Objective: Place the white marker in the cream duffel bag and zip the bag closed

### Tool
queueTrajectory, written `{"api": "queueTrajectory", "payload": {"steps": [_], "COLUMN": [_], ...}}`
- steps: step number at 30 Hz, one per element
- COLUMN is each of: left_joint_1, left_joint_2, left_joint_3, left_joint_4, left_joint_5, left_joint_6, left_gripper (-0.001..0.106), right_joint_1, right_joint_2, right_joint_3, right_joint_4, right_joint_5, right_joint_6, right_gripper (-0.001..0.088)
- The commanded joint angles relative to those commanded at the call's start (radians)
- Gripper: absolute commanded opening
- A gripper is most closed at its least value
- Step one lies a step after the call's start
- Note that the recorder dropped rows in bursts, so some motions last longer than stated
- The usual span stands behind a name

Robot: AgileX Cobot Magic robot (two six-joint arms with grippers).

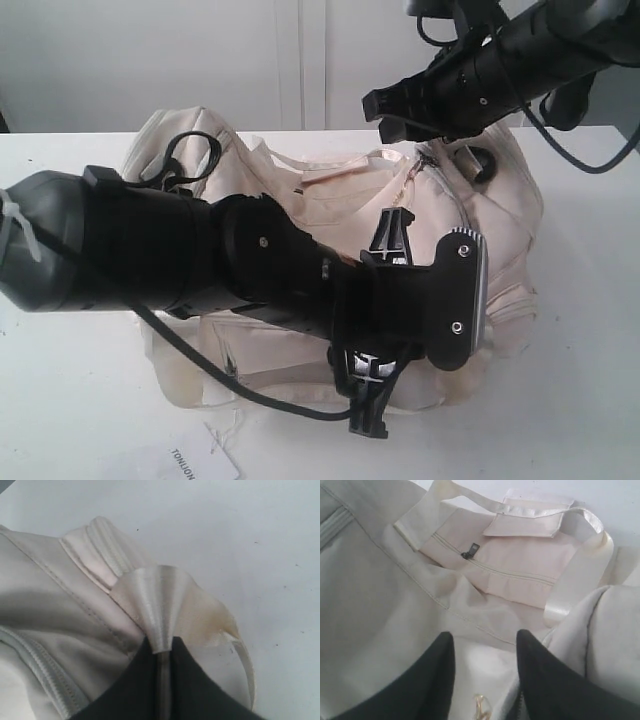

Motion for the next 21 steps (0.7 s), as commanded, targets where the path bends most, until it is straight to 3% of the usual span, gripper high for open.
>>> {"api": "queueTrajectory", "payload": {"steps": [2,4,8,9,12,21], "left_joint_1": [0.000,0.000,0.000,0.000,0.000,0.000], "left_joint_2": [-0.004,-0.022,-0.032,-0.033,-0.043,-0.183], "left_joint_3": [0.000,0.000,0.000,0.000,0.000,0.000], "left_joint_4": [-0.014,-0.014,-0.014,-0.014,-0.014,-0.014], "left_joint_5": [-0.045,-0.058,-0.051,-0.051,-0.051,0.057], "left_joint_6": [-0.046,-0.070,-0.081,-0.081,-0.096,-0.307], "left_gripper": [0.000,0.009,0.056,0.063,0.069,0.068], "right_joint_1": [-0.004,-0.026,-0.075,-0.082,-0.099,-0.151], "right_joint_2": [-0.026,-0.054,-0.091,-0.099,-0.119,-0.175], "right_joint_3": [0.000,0.000,0.000,0.000,0.000,0.000], "right_joint_4": [-0.011,-0.019,-0.019,-0.019,-0.019,-0.019], "right_joint_5": [0.016,0.043,0.112,0.129,0.156,0.261], "right_joint_6": [0.011,0.059,0.085,0.088,0.115,0.144], "right_gripper": [0.0428,0.0428,0.0428,0.0428,0.0428,0.0418]}}
